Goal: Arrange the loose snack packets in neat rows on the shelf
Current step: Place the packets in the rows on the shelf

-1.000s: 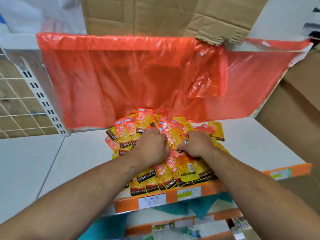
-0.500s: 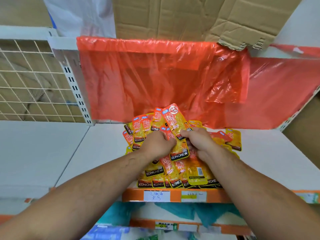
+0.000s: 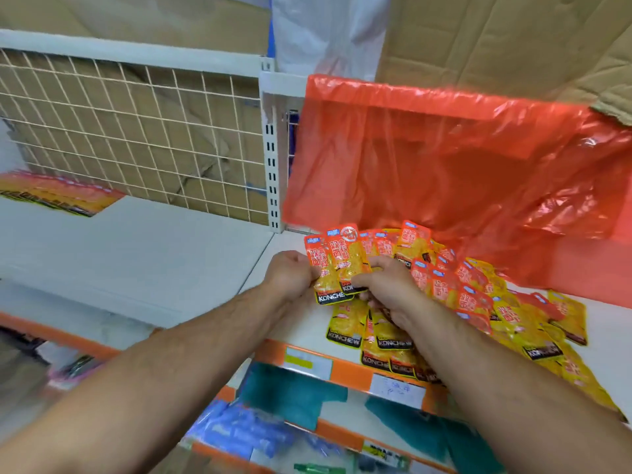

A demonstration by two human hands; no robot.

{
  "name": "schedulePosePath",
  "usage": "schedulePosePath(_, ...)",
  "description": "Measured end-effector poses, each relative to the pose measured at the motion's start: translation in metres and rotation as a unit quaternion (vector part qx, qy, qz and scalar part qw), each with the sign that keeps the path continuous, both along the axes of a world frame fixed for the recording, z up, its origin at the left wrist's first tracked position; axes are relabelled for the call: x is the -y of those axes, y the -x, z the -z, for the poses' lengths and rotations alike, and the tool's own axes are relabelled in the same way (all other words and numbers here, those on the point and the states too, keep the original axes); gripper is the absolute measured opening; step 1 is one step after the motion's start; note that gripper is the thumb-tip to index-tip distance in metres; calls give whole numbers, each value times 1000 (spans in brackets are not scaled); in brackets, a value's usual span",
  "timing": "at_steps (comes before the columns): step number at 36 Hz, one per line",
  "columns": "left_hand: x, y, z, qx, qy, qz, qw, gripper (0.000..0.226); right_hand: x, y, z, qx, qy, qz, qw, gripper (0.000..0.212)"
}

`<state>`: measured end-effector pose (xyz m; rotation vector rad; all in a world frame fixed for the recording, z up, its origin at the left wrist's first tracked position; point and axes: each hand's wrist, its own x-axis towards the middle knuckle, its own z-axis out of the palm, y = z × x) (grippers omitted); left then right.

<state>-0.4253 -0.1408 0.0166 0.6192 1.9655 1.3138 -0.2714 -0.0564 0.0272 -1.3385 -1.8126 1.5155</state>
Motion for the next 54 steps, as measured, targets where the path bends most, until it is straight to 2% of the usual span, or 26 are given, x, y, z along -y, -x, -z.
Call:
schedulePosePath(2, 17, 22, 2, 3, -8, -7, 1000, 26, 13, 24, 1, 12, -17, -15, 1000, 17)
schedulePosePath(5, 47, 58, 3, 8, -16, -17, 1000, 24, 35, 63, 3, 29, -59, -31, 997, 33)
schedulePosePath(9, 91, 112, 6, 28, -26, -31, 999, 18, 69, 115, 5, 48, -59, -59, 995, 28)
schedulePosePath(13, 131, 169, 9, 30, -27, -33, 999, 4, 106, 170, 7, 20, -46, -69, 996, 20)
schedulePosePath(16, 159, 208, 10, 28, -19, -41, 999, 4, 129, 210, 9, 17, -40, -79, 996, 23)
schedulePosePath(21, 194, 265, 17, 27, -16, -70, 997, 13, 153, 269, 11, 23, 3, -112, 993, 15)
schedulePosePath(25, 209, 301, 21, 27, -22, -97, 995, 9, 162, 310, 11, 29, 17, -143, 989, 19)
schedulePosePath(28, 214, 326, 25, 25, -27, -119, 992, 4, 161, 339, 10, 28, 17, -159, 987, 24)
schedulePosePath(33, 210, 371, 26, 0, -5, -139, 990, 4, 146, 388, 14, 29, 16, -180, 983, 17)
schedulePosePath(44, 169, 461, 18, -36, 36, -163, 985, 3, 98, 481, 21, 34, 20, -204, 978, 16)
schedulePosePath(49, 150, 497, 28, -64, 68, -140, 986, 10, 82, 505, 24, 41, 29, -186, 981, 19)
schedulePosePath(54, 128, 537, 28, -140, 123, -87, 979, 15, 75, 528, 29, 24, 44, -137, 989, 19)
